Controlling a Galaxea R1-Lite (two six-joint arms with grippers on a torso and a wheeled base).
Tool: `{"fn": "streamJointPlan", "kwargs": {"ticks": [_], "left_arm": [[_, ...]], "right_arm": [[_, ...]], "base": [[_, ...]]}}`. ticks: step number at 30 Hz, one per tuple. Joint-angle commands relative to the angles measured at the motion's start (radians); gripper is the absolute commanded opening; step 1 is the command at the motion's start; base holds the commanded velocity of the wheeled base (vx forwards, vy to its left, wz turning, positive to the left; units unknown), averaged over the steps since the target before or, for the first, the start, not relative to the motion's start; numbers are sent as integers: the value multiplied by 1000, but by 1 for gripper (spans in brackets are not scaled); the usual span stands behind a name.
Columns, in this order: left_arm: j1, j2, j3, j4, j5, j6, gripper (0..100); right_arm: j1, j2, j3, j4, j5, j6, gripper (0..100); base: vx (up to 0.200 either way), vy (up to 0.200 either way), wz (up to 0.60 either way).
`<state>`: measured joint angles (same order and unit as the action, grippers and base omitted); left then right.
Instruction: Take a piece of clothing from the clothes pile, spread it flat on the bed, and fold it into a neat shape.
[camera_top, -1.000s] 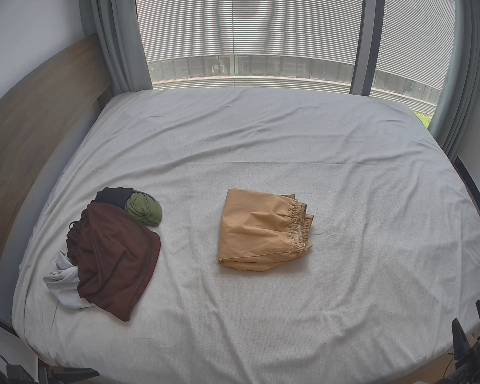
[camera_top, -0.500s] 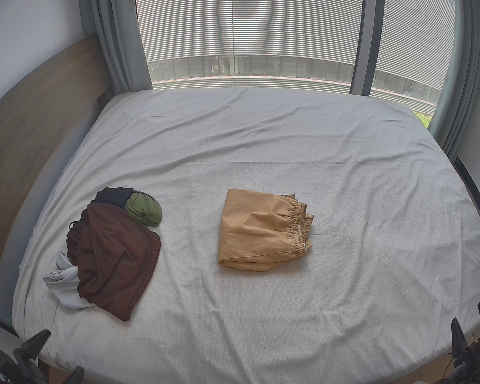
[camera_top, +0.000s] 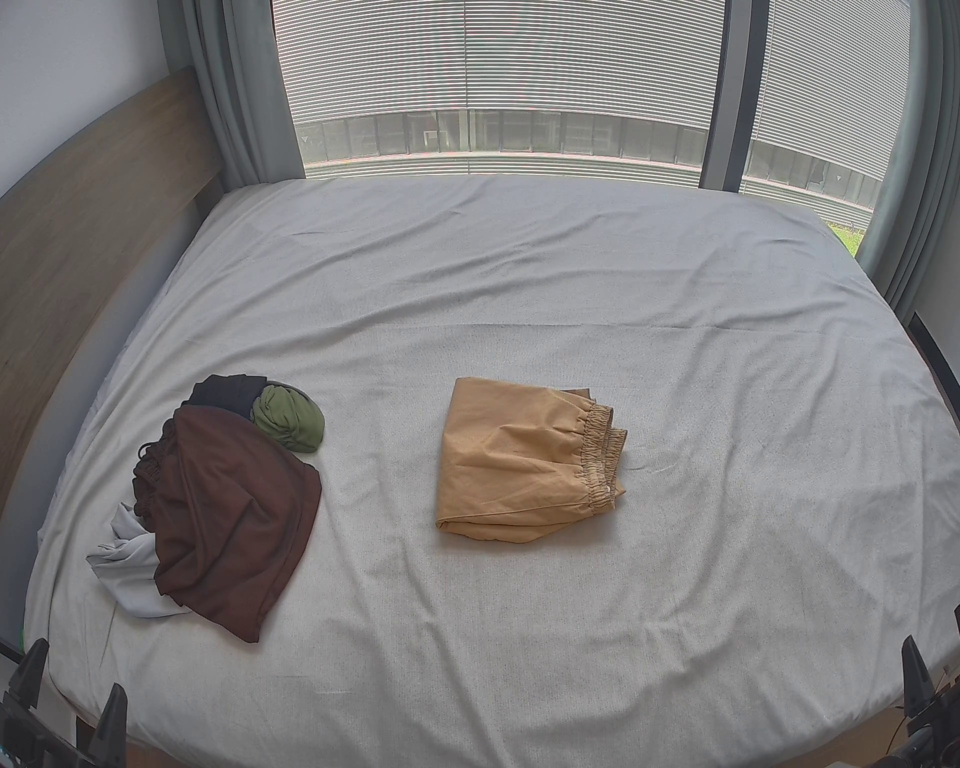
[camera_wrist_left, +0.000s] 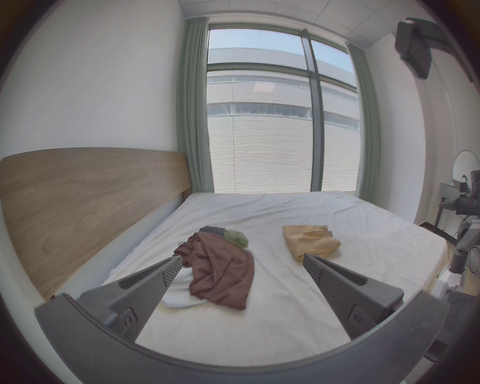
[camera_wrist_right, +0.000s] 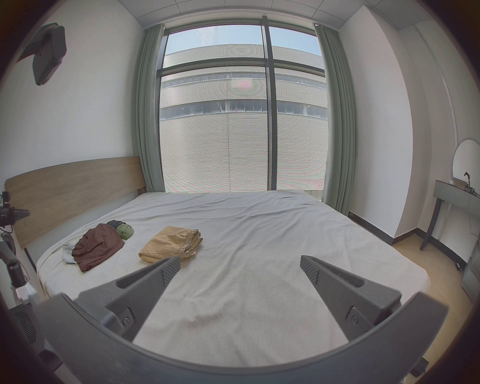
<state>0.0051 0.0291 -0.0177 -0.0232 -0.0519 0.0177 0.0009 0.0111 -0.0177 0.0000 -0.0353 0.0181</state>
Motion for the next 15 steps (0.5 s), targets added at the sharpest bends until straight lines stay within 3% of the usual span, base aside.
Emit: {"fn": "streamJointPlan", "kwargs": {"ticks": [1, 15], "left_arm": [[3, -8, 15, 49, 46, -1, 100], [-1, -25, 18, 28, 47, 1, 100]], "right_arm": [[2, -11, 18, 0, 0, -1, 100], [2, -11, 16, -2, 34, -21, 100]], "base": [[0, 0, 0], [0, 0, 0]]}}
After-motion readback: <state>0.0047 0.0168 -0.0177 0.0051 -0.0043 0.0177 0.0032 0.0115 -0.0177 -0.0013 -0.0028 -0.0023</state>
